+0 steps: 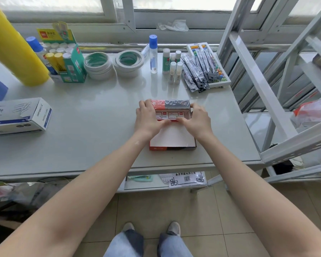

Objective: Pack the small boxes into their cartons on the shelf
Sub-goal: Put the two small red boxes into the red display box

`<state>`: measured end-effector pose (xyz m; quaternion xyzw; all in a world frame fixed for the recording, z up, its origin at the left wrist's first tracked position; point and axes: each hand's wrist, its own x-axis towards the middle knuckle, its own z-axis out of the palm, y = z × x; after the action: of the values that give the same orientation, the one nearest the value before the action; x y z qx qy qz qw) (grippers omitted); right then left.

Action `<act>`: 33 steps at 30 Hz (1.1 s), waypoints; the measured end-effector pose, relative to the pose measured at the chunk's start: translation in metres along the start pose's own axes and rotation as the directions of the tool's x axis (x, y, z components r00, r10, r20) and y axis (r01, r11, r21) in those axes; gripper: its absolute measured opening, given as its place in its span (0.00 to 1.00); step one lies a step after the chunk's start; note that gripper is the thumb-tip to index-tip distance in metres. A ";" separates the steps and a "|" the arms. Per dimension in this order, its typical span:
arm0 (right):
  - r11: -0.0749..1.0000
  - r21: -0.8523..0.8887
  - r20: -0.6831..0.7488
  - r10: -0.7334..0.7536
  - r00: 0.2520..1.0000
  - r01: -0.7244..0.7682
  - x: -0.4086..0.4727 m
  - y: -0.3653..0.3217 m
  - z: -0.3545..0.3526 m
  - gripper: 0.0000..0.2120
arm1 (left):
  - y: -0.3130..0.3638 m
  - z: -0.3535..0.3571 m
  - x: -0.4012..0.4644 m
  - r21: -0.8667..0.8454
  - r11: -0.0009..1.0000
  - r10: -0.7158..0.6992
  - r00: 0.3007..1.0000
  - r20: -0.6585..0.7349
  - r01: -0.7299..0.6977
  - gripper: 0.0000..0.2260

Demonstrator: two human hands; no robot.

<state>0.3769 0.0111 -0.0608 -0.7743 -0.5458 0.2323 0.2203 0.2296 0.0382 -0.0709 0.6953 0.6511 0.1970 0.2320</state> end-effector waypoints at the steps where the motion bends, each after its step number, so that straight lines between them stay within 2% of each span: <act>1: 1.000 -0.001 -0.001 -0.005 1.000 0.005 0.000 0.000 0.001 0.24 | -0.001 -0.001 0.000 0.003 1.000 0.001 1.000 -0.006 -0.001 0.37; 6: 1.000 0.015 0.035 -0.018 0.999 0.017 -0.003 -0.001 0.002 0.24 | -0.003 -0.003 0.000 0.005 1.000 -0.005 1.000 -0.030 0.006 0.36; 11: 0.990 0.126 0.043 0.054 0.998 -0.059 -0.010 0.002 -0.003 0.20 | -0.010 -0.006 -0.006 -0.094 0.994 -0.054 0.996 0.066 0.060 0.43; 15: 0.978 0.190 0.025 0.080 0.997 -0.083 -0.019 0.003 0.000 0.14 | -0.017 -0.013 -0.022 -0.236 0.956 -0.157 0.984 0.089 0.174 0.39; 17: 0.971 0.227 0.021 0.074 0.997 -0.077 -0.025 -0.003 0.002 0.12 | -0.015 -0.016 -0.030 -0.302 0.935 -0.169 0.982 0.086 0.188 0.36; 20: 0.970 0.240 0.016 0.041 0.999 -0.043 -0.031 -0.018 0.006 0.11 | -0.019 -0.025 -0.036 -0.348 0.921 -0.166 0.985 0.053 0.174 0.32; 25: 0.961 0.274 0.036 -0.037 0.999 0.026 -0.037 -0.053 0.019 0.14 | -0.044 -0.056 -0.040 -0.381 0.911 -0.171 0.985 0.008 0.161 0.31; 33: 0.943 0.314 0.131 -0.158 0.979 0.110 -0.049 -0.127 0.072 0.17 | -0.109 -0.114 -0.045 -0.401 0.879 -0.301 0.953 -0.041 0.260 0.31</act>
<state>0.2246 0.0099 -0.0368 -0.6714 -0.5704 0.3577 0.3097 0.0719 0.0053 -0.0400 0.5224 0.7034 0.3222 0.3585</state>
